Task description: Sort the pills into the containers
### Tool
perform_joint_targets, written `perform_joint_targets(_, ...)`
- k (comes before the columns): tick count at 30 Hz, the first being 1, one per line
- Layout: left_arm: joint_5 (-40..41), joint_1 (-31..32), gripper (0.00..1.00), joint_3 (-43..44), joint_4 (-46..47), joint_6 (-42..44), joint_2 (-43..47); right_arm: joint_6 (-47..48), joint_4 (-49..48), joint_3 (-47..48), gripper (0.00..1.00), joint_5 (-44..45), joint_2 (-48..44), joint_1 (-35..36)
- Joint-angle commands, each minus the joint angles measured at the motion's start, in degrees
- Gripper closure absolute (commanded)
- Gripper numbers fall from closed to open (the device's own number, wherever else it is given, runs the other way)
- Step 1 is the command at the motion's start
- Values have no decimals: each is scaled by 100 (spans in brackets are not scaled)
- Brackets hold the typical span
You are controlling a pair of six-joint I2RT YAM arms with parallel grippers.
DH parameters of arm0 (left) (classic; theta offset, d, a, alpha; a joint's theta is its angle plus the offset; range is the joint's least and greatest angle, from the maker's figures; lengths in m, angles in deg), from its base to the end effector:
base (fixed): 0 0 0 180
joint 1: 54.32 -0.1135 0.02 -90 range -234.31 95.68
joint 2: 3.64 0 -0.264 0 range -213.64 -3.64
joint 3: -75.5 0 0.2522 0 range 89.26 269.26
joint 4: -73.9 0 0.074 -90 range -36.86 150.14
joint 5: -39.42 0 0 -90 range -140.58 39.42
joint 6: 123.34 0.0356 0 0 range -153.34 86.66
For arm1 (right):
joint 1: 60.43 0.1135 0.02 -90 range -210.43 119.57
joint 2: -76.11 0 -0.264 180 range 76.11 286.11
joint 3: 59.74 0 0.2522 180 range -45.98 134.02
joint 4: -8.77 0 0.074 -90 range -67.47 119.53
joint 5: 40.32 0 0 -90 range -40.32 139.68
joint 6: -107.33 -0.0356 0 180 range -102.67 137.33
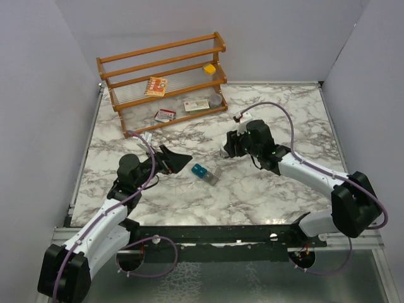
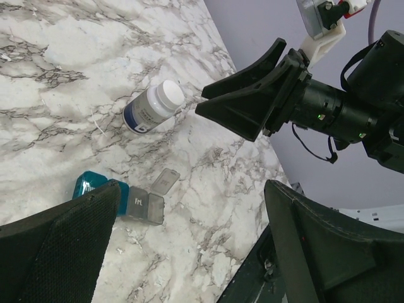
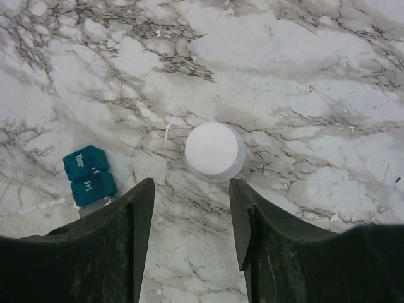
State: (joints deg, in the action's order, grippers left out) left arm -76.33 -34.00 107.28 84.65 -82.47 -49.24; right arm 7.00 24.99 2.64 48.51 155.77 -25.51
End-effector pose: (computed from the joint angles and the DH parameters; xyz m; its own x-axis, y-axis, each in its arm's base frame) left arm 0.1691 -0.0791 0.2362 -0.5770 -0.5126 -0.6358 0.4329 0.4682 -0.7703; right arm 0.2495 0.1751 0.2378 -0.5504 -0.1656 -0.8183 -0.4956 0.8536 0.1606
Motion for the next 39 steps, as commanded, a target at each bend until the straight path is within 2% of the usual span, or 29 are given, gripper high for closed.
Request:
perform_joint_targets(1, 314, -28, 1, -123, 11, 144, 230, 182, -433, -46, 48, 585, 148, 15)
perform_joint_targets(8, 660, -33, 1, -281, 12, 48, 338, 243, -614, 65, 48, 608, 568, 15)
perform_joint_targets(14, 638, -28, 1, -313, 15, 39, 334, 264, -904, -6, 37, 590, 767, 15)
perform_joint_targets(19, 635, -36, 1, -285, 12, 35, 257, 284, -999, 13, 36, 541, 902, 15)
perform_joint_targets(34, 638, -31, 1, -229, 16, 9, 162, 329, -1061, 87, 49, 548, 1147, 15)
perform_joint_targets(39, 641, -29, 1, -229, 18, -23, 182, 347, -1071, 128, 49, 543, 1222, 15)
